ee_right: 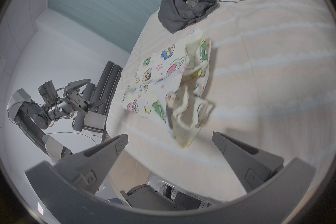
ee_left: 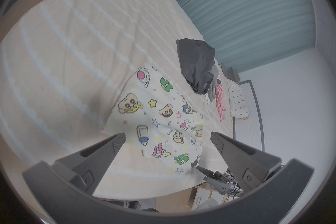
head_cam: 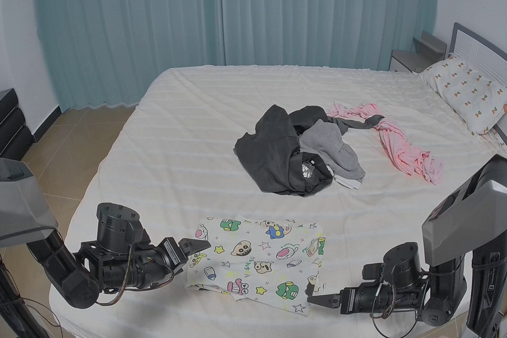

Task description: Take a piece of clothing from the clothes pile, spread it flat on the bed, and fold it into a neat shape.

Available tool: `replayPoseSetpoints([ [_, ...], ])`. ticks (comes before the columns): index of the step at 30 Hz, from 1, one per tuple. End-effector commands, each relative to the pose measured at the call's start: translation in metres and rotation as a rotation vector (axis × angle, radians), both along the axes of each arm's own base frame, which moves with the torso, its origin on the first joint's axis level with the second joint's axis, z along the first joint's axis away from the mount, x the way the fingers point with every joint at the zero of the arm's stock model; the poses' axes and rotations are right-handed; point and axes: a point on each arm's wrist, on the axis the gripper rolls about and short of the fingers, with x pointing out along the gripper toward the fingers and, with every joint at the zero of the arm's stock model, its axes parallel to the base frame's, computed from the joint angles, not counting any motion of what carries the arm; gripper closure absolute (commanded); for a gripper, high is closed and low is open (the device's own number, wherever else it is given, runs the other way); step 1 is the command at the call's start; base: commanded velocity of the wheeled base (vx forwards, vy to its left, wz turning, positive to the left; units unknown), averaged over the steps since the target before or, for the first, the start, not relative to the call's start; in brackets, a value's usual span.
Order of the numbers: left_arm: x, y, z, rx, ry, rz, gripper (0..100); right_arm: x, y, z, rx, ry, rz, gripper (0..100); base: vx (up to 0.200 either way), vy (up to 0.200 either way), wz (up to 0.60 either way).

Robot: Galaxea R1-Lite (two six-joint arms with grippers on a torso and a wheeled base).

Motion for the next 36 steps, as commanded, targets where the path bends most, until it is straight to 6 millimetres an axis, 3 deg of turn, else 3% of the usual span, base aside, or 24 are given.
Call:
replayPoseSetpoints([
  [1,0.001,-0.001,-0.003,0.005,0.009,0.000,0,0.002,0.007,-0.001,0.009,-0.021,0.015,0,0.000,0.000,0.00],
  [6,0.003,-0.001,-0.005,0.011,0.013,0.003,0,0.025,0.029,-0.013,0.044,-0.080,0.022,0,0.000,0.000,0.00],
  [12,0.005,0.001,-0.007,0.008,0.001,0.014,0,0.039,0.039,-0.013,0.095,-0.115,0.048,0,0.000,0.000,0.00],
  [23,0.005,0.001,-0.012,0.013,0.005,0.019,0,0.048,0.032,-0.023,0.084,-0.064,0.046,0,0.000,0.000,0.00],
  [34,0.005,0.001,-0.013,0.017,0.008,0.019,0,0.056,0.039,-0.026,0.086,-0.056,0.108,0,0.000,0.000,0.00],
  [35,0.005,0.001,-0.013,0.017,0.008,0.019,0,0.056,0.040,-0.028,0.085,-0.051,0.113,100,0.000,0.000,0.00],
  [36,0.005,0.001,-0.013,0.017,0.008,0.019,0,0.056,0.041,-0.028,0.085,-0.051,0.116,100,0.000,0.000,0.00],
])
